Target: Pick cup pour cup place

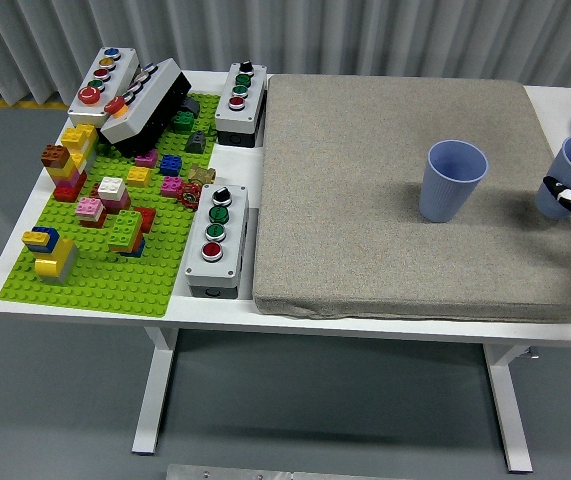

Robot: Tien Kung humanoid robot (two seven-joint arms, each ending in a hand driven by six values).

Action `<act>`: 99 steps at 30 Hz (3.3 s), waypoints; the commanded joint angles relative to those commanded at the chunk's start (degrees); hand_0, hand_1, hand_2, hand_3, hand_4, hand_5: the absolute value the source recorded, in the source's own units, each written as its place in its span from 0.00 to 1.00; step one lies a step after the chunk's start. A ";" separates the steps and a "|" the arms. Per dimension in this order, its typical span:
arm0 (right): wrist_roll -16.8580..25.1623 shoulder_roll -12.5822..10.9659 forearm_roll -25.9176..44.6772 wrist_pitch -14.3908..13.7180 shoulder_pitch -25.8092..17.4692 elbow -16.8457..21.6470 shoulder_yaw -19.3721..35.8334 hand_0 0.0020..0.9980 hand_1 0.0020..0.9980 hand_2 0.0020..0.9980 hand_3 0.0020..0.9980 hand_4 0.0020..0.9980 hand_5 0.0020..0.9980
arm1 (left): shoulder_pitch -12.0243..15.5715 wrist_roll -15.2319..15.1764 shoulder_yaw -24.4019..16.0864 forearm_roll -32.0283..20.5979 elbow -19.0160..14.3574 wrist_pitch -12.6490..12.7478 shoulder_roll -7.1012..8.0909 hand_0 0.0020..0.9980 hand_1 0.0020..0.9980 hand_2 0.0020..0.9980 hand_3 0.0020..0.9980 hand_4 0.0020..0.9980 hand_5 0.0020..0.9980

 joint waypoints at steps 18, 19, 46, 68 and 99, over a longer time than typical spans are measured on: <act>3.39 1.81 -1.68 0.47 -0.60 -2.82 -2.56 0.80 0.67 0.56 0.65 0.77 0.11 | -0.05 0.08 -0.18 0.33 -0.03 0.02 -0.02 0.88 0.85 0.93 0.81 0.64 0.88; 3.30 1.79 -1.92 0.62 -0.60 -2.83 -2.54 0.80 0.67 0.56 0.65 0.77 0.11 | -0.05 0.07 -0.17 0.31 -0.03 0.02 -0.02 0.88 0.85 0.93 0.81 0.64 0.88; -1.31 0.78 -8.14 6.72 -0.24 -3.09 0.51 0.88 0.86 0.94 0.94 0.86 0.27 | 0.31 -0.03 -0.15 0.26 -0.02 0.00 0.04 0.88 0.85 0.92 0.81 0.64 0.88; -6.96 -1.27 -12.48 11.52 -1.41 0.06 2.23 0.91 0.91 1.00 1.00 0.91 0.35 | 0.30 -0.20 0.11 -0.20 0.07 -0.04 0.01 0.88 0.85 0.92 0.81 0.64 0.88; -11.65 -8.99 -14.71 15.26 -12.09 15.29 7.04 0.92 0.93 1.00 1.00 0.88 0.33 | 1.05 -0.64 0.79 -1.53 0.32 -0.12 0.29 0.88 0.84 0.92 0.81 0.64 0.89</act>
